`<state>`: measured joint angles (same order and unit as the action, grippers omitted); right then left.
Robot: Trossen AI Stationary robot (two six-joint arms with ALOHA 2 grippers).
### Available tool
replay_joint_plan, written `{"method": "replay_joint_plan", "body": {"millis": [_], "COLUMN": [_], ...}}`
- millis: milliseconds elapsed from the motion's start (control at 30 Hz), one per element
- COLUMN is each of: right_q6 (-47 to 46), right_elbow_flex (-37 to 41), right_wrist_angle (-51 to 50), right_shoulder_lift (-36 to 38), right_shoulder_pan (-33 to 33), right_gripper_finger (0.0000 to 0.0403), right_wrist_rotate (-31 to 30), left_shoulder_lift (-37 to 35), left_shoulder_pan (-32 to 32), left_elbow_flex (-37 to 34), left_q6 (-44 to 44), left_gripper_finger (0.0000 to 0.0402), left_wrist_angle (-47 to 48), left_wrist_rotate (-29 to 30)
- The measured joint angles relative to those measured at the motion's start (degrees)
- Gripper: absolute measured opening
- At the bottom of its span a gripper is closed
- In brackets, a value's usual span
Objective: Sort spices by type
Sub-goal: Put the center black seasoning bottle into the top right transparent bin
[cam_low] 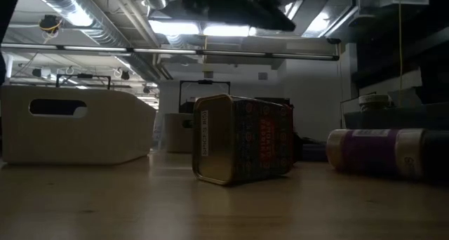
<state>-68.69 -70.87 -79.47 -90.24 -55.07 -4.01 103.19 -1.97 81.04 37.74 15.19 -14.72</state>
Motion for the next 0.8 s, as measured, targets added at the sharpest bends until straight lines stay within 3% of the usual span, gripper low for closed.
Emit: {"method": "replay_joint_plan", "body": {"millis": [233,433,800], "right_q6": [-0.02,-0.04,0.13], "right_elbow_flex": [-1.94,-2.34,-2.34], "right_wrist_angle": [0.00,0.08,0.36], "right_shoulder_lift": [0.00,0.00,0.00], "right_shoulder_pan": [0.51,3.78,11.44], "right_gripper_finger": [0.0227,0.0227,0.0227], "right_wrist_rotate": [-0.01,0.04,0.11], "left_shoulder_lift": [4.25,7.64,13.94], "left_shoulder_pan": [-0.99,-1.85,-1.82], "left_elbow_flex": [1.04,1.04,1.04], "left_q6": [14.04,24.51,34.84], "left_gripper_finger": [0.0319,0.0319,0.0319], "left_wrist_angle": [6.05,6.88,4.32], "left_wrist_rotate": [0.91,6.36,13.94]}}
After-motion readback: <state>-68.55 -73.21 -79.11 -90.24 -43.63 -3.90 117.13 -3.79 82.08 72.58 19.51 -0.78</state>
